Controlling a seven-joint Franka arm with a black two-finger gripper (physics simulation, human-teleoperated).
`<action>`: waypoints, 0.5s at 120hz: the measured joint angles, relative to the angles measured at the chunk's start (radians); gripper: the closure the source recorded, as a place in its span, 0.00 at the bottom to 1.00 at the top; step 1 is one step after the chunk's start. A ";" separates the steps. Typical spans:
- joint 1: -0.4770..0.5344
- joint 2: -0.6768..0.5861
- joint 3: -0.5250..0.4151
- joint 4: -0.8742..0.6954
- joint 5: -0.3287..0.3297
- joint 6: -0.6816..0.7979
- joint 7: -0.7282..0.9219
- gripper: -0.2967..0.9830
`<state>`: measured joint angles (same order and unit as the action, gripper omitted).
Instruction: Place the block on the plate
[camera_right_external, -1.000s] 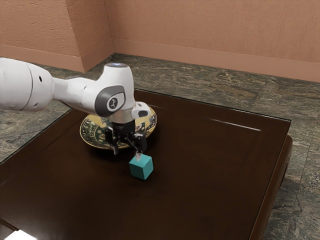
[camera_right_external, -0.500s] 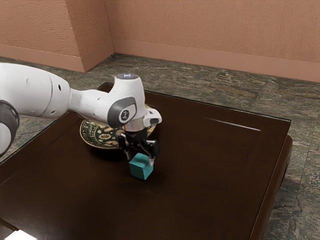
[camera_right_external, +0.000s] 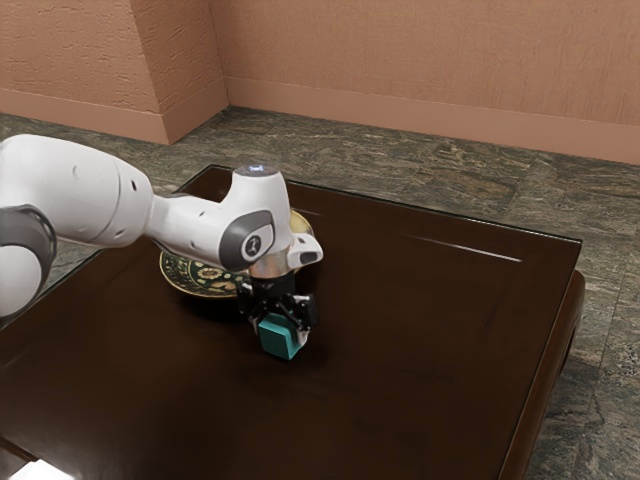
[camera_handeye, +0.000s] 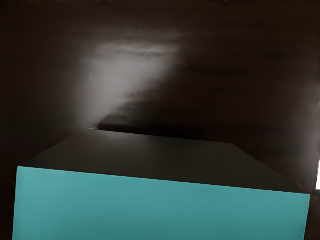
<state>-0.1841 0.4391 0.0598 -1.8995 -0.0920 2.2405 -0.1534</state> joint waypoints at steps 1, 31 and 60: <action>0.000 0.000 0.000 0.000 0.000 0.001 0.000 0.24; 0.000 -0.004 0.000 0.004 0.010 0.011 0.002 0.42; -0.002 -0.055 0.002 0.000 0.018 0.007 -0.005 0.47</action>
<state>-0.1858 0.3843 0.0619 -1.8991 -0.0742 2.2480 -0.1581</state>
